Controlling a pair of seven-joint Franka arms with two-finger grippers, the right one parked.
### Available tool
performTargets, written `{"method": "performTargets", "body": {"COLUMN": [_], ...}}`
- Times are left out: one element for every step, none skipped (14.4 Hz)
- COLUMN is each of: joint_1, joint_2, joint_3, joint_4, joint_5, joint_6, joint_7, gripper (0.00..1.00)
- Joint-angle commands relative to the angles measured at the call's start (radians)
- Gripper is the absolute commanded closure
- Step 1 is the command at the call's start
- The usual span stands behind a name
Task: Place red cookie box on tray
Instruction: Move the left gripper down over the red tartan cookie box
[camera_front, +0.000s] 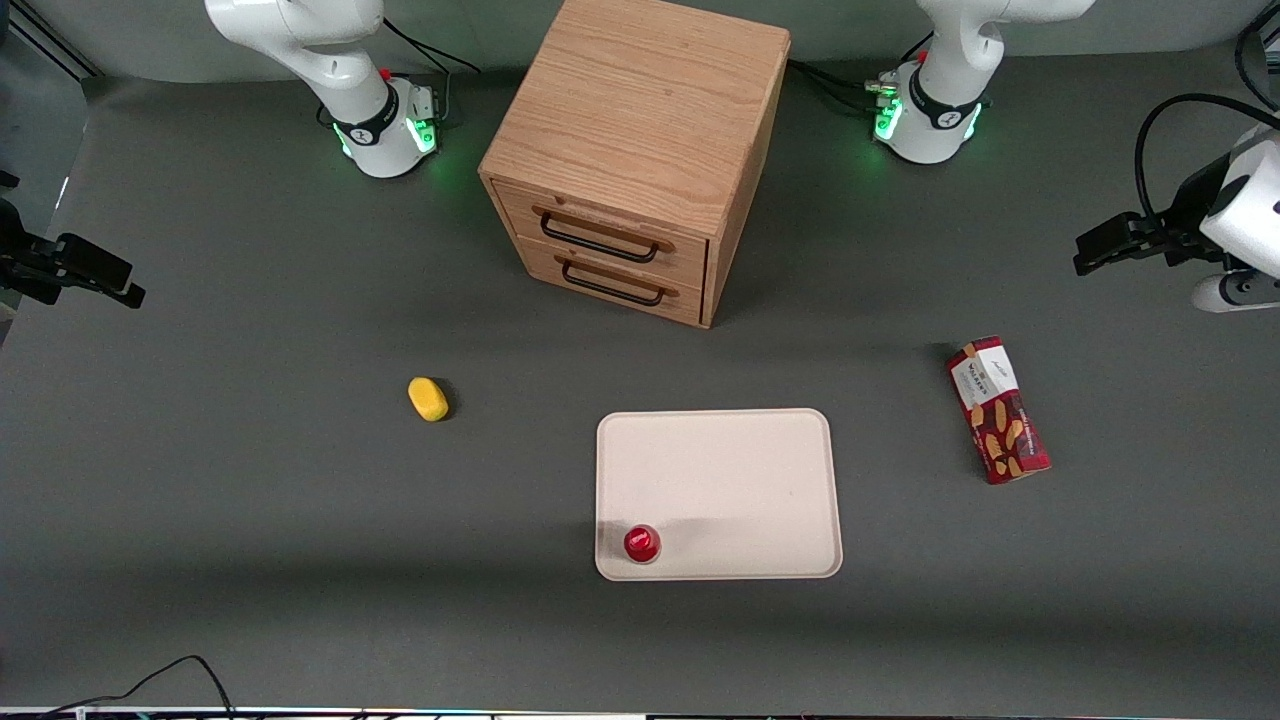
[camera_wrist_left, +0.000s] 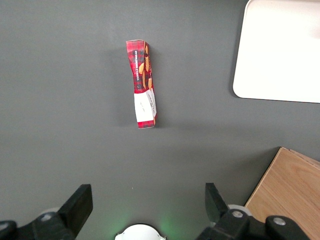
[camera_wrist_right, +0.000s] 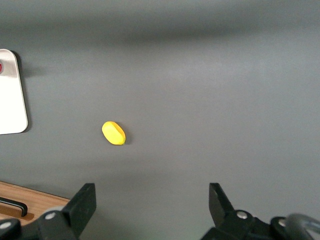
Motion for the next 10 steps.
{"method": "performTargets", "body": {"joint_1": [0.003, 0.003, 0.005, 0.008, 0.006, 0.003, 0.003, 0.005, 0.008, 0.006], "joint_2": [0.016, 0.017, 0.02, 0.022, 0.026, 0.028, 0.026, 0.025, 0.019, 0.019], "joint_3": [0.0, 0.0, 0.0, 0.003, 0.003, 0.003, 0.003, 0.003, 0.012, 0.035], "joint_4": [0.043, 0.044, 0.044, 0.037, 0.034, 0.012, -0.036, -0.096, -0.177, -0.265], "joint_5": [0.008, 0.008, 0.008, 0.006, 0.008, 0.009, 0.02, 0.023, 0.024, 0.024], "joint_6": [-0.041, -0.045, -0.045, -0.045, -0.047, -0.039, -0.01, 0.051, 0.129, 0.234], "joint_7": [0.015, 0.015, 0.013, 0.013, 0.019, 0.032, 0.032, 0.032, 0.032, 0.032], "gripper": [0.0, 0.0, 0.0, 0.0, 0.0, 0.0, 0.0, 0.0, 0.0, 0.0]}}
